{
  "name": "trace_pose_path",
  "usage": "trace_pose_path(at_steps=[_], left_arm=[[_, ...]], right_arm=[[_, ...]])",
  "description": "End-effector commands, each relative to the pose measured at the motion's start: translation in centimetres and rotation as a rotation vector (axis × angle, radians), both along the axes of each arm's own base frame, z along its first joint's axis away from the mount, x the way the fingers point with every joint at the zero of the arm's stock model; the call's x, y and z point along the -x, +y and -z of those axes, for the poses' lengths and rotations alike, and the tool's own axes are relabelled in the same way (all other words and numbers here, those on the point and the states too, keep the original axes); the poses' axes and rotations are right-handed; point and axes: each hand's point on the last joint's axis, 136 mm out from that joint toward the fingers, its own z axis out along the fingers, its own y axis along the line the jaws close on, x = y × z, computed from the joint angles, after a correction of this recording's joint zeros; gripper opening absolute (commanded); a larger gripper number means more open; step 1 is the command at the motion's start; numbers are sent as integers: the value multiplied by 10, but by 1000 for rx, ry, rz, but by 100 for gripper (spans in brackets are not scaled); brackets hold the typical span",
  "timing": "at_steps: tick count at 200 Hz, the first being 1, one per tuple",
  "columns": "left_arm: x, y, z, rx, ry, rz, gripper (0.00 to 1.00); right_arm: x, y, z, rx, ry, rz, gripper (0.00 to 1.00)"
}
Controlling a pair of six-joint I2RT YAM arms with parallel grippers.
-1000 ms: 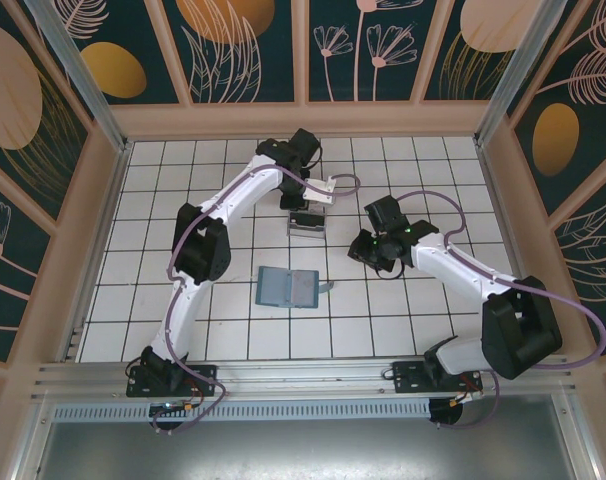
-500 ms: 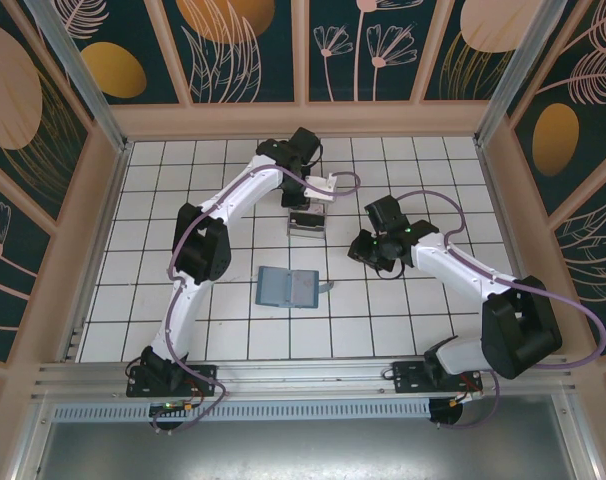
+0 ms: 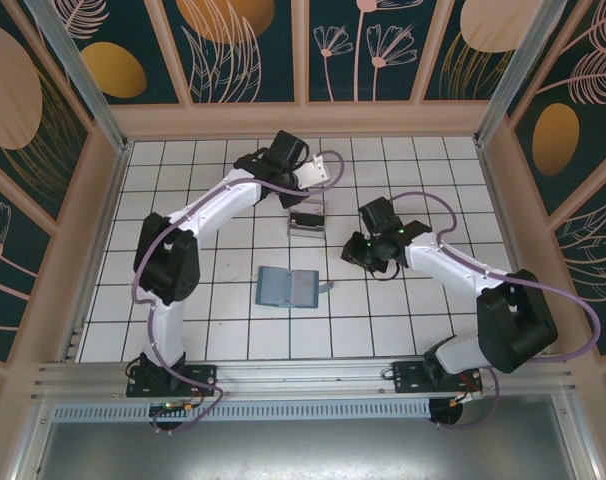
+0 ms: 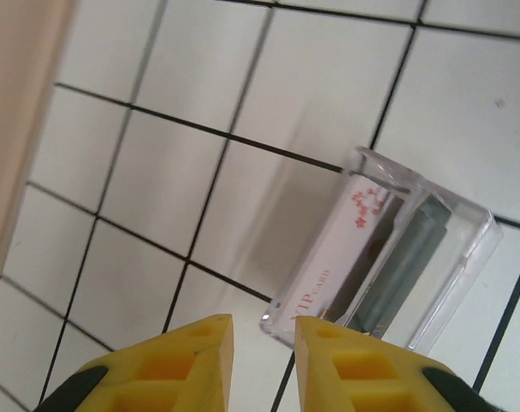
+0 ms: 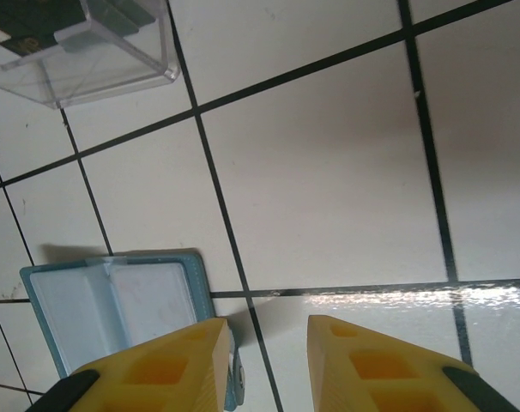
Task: Take the credit cards out of the card holder
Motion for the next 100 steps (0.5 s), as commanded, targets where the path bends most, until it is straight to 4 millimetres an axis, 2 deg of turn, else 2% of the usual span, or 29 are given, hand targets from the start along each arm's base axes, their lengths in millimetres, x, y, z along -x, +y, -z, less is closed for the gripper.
trace_pose_path(at_steps=[1,41,69,76,80,100], left_arm=[[-11,7,-36,160,-66,-209,26],[11,19,-51,331,-29,-353,29],[21,44,-47,384,4,-548,31],[24,46,-39,395,33,-573,30],[28,47,-50,433,29,-579,30],[41,41,-47,527,112,-608,33]], right_arm=[[5,10,5,-8,3,-28,31],[11,23,12,-19,20,-64,31],[19,30,20,-8,44,-99,33],[21,32,22,-6,53,-108,34],[22,33,24,-4,58,-112,34],[27,38,33,-1,81,-133,35]])
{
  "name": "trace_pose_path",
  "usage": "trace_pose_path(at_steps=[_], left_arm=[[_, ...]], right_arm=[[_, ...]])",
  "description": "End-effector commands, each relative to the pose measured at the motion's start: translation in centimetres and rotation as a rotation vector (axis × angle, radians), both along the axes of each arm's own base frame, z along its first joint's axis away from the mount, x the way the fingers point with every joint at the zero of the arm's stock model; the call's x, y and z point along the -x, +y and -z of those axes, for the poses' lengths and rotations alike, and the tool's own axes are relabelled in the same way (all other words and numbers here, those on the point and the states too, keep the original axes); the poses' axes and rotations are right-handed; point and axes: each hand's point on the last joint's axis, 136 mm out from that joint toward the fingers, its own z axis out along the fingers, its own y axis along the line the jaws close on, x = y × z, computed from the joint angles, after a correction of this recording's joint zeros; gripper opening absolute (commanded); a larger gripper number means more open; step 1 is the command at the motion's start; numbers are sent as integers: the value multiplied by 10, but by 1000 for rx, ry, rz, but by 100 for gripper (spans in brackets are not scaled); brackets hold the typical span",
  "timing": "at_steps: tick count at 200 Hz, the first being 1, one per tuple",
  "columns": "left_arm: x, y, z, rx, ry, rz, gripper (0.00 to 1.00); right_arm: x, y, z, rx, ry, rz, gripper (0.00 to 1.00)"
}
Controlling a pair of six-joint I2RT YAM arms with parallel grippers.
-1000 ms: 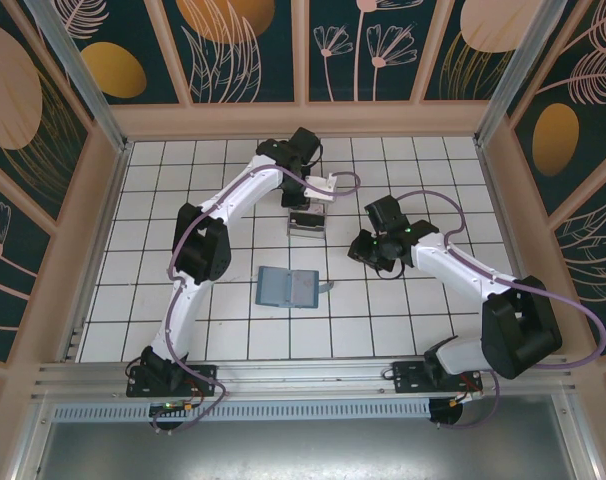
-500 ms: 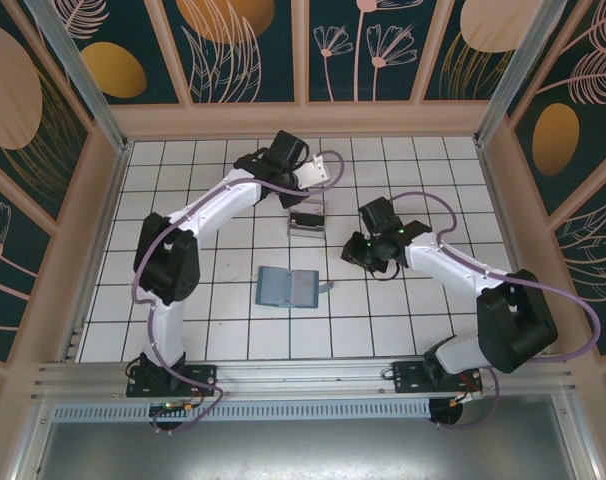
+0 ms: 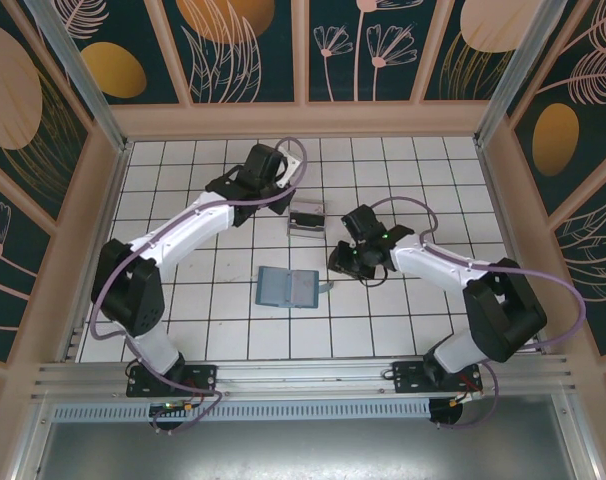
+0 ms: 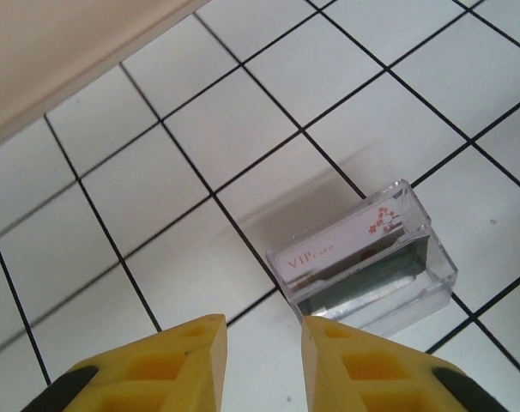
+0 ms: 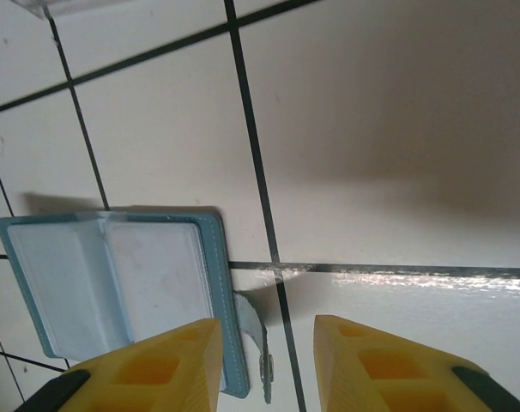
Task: Take the credit cards out of the card holder
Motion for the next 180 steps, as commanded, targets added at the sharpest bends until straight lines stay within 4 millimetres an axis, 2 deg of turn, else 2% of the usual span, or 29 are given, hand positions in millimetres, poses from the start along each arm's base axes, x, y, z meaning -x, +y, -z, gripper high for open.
trace_pose_path(at_steps=[1,19,39,75,122,138,148,155,180], left_arm=[[10,-3,-15,195,43,-103,34],[26,-16,-7,294,139,-77,34],[40,-22,5,365,245,-111,23],[72,-31,27,395,335,-146,26],[125,-46,76,417,549,-160,25],[140,-51,87,443,599,-160,25],[146,-57,88,482,618,-159,25],[154,-56,98,495,656,-173,24],[164,-60,114,520,747,-215,23]], right_arm=[[9,7,13,-3,34,-30,35],[12,12,18,1,47,-45,35],[17,16,23,5,57,-55,34],[23,18,29,-6,73,-60,31],[31,21,34,-10,89,-79,24],[34,22,35,-12,92,-79,22],[35,22,36,-13,94,-80,21],[35,23,36,-14,95,-79,19],[38,24,36,-13,97,-82,13]])
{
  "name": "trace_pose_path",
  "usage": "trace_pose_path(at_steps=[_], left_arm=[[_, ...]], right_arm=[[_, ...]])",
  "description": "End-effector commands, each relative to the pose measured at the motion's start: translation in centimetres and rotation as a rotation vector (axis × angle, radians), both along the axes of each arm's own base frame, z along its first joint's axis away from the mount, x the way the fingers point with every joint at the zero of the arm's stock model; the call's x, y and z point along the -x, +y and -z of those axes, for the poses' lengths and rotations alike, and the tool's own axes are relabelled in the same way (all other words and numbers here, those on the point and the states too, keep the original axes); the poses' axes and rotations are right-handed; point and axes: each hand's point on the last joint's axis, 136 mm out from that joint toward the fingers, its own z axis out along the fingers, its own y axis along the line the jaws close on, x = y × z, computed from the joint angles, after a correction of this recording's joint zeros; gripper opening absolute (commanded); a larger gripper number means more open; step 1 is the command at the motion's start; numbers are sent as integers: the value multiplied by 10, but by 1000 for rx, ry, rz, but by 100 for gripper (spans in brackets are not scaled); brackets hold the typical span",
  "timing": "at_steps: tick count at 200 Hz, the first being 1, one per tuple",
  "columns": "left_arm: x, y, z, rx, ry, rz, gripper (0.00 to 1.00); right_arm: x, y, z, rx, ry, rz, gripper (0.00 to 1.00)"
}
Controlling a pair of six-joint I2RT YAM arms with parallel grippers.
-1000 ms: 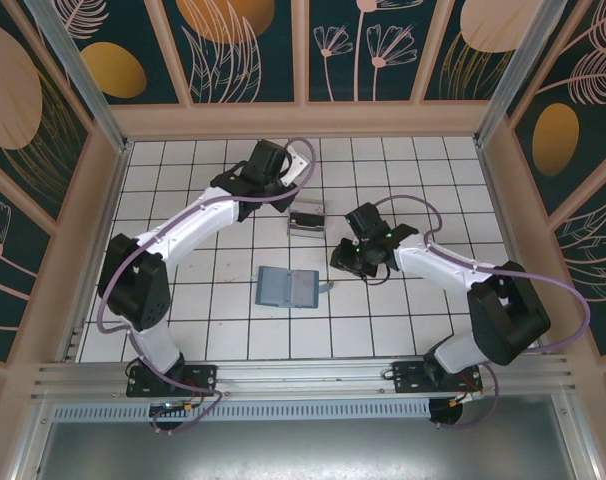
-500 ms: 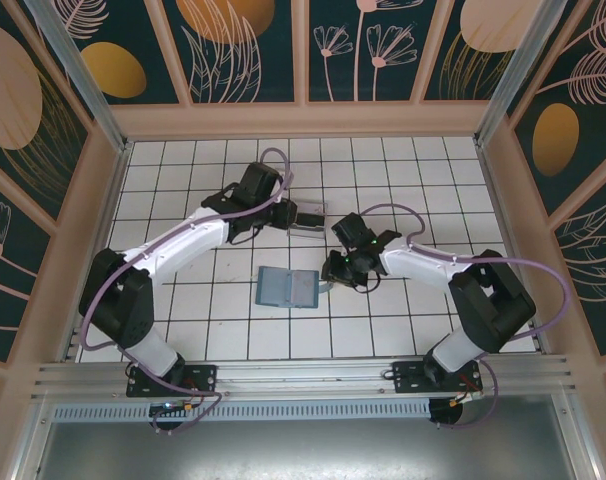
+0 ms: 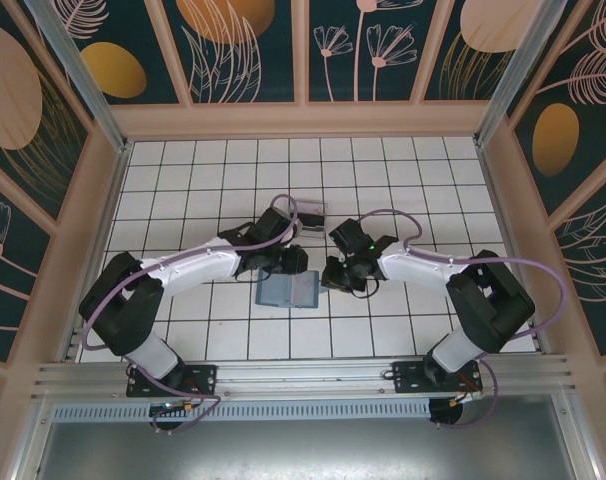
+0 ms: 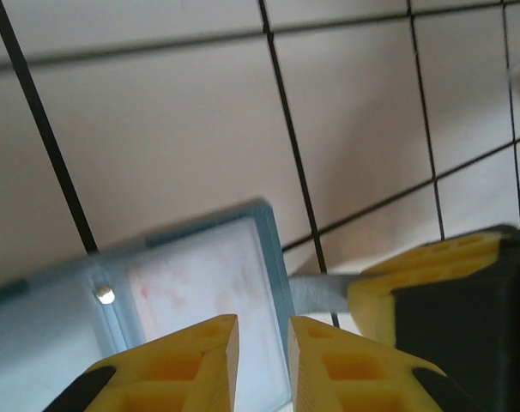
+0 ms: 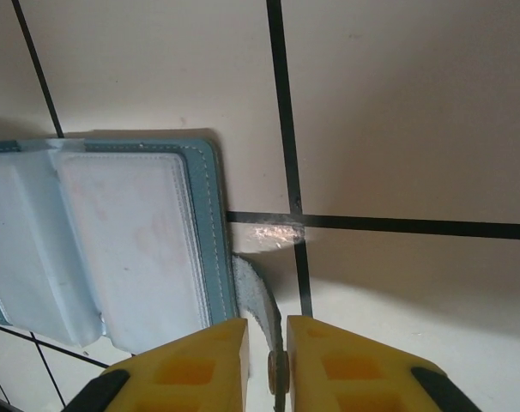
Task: Take the credit cards out of the card holder
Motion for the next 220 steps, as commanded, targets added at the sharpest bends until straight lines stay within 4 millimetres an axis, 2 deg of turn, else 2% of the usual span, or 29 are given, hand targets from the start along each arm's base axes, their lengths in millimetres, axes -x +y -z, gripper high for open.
trace_pose_path(at_steps=[1,32,54,81,109,113,148,220], left_arm=[[4,-16,-7,112,72,-48,23],[15,-30,-1,206,150,-37,21],[19,-34,6,208,195,-35,21],[25,-33,17,164,234,-37,22],[25,-35,18,140,232,-60,23],[26,-34,29,114,252,-68,23],[25,-36,36,82,262,-87,25],[31,-34,55,17,297,-91,25]], right_arm=[[7,2,6,1,22,-4,13],[9,4,6,-2,22,-4,10],[8,4,5,1,19,-3,10],[8,2,4,10,15,-3,10],[6,3,2,5,8,0,10],[6,3,1,4,7,0,10],[4,5,0,2,1,-3,10],[4,5,0,5,-3,-5,10]])
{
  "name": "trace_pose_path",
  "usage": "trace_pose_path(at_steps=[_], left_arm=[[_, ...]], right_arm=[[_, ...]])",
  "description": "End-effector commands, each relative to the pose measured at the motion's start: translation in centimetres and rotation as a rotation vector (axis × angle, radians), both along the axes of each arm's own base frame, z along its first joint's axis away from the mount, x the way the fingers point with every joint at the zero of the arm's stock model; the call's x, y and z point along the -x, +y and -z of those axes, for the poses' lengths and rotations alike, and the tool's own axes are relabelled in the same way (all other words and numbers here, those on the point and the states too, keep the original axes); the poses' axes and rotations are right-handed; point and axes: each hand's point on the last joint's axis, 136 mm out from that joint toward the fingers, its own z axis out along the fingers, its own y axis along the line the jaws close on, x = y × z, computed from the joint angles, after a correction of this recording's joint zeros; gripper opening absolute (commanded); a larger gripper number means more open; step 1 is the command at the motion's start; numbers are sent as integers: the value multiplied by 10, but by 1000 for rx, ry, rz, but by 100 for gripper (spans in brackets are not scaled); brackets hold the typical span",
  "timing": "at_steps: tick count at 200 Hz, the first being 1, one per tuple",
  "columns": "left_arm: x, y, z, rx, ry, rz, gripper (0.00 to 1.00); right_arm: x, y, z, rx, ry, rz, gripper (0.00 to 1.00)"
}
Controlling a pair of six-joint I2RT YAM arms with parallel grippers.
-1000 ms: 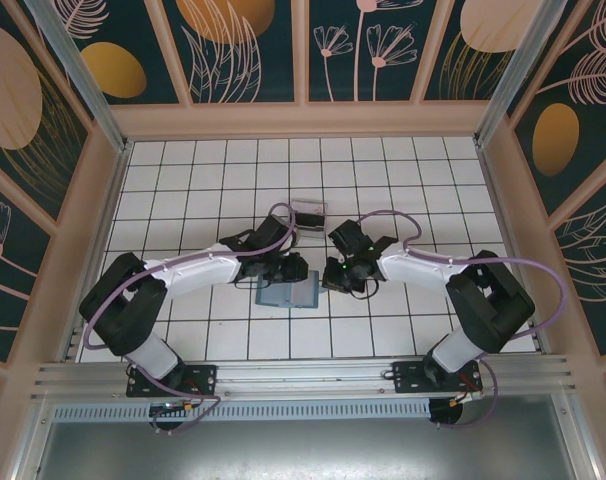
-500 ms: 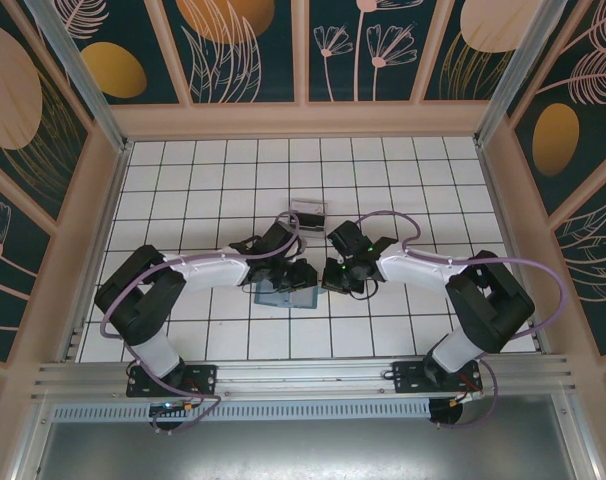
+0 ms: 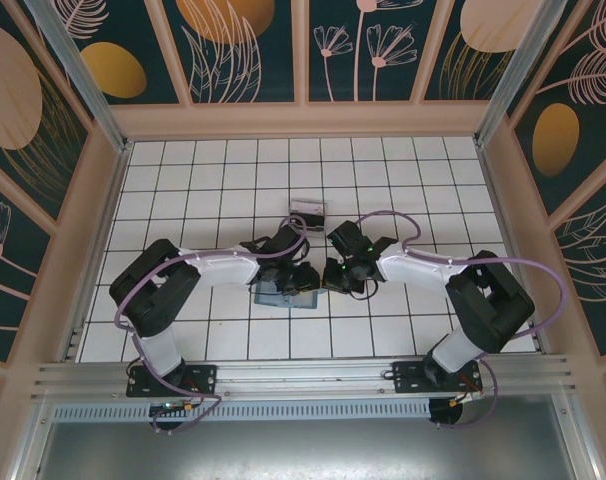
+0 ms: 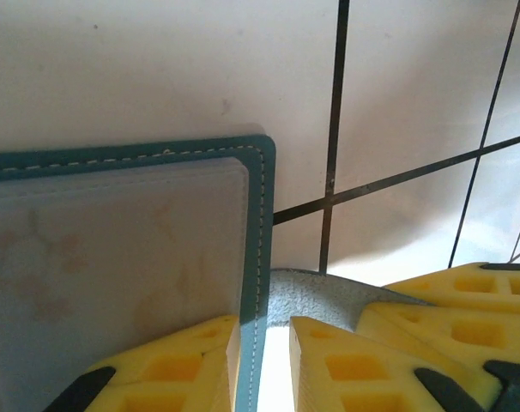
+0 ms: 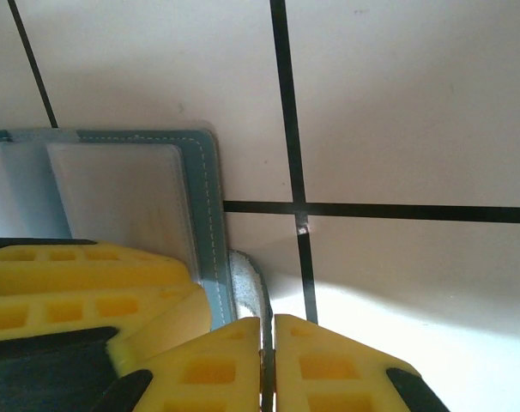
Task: Take the credit cards out of the card holder
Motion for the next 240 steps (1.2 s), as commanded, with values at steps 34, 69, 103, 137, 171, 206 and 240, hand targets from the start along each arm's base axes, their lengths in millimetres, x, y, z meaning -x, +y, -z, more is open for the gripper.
trace_pose_path(at_steps=[34,69,103,137,171,206,240], left_arm=[[-1,13,10,-142,-4,-5,25],[0,28,11,-229,-21,5,26],[3,42,12,-296,-34,21,27],[-2,56,8,-382,-63,23,27],[-6,67,2,-459,-90,42,27],[-9,74,-3,-502,-104,40,28],[-12,77,-8,-538,-117,44,29]], right_arm=[[1,0,0,8,-10,-4,10],[1,-1,1,14,-12,-2,10],[1,-2,2,19,-12,-2,10],[1,-3,2,23,-16,-3,10],[1,-4,3,27,-17,-7,10],[1,-5,3,31,-17,-10,10],[0,-4,4,31,-19,-10,10]])
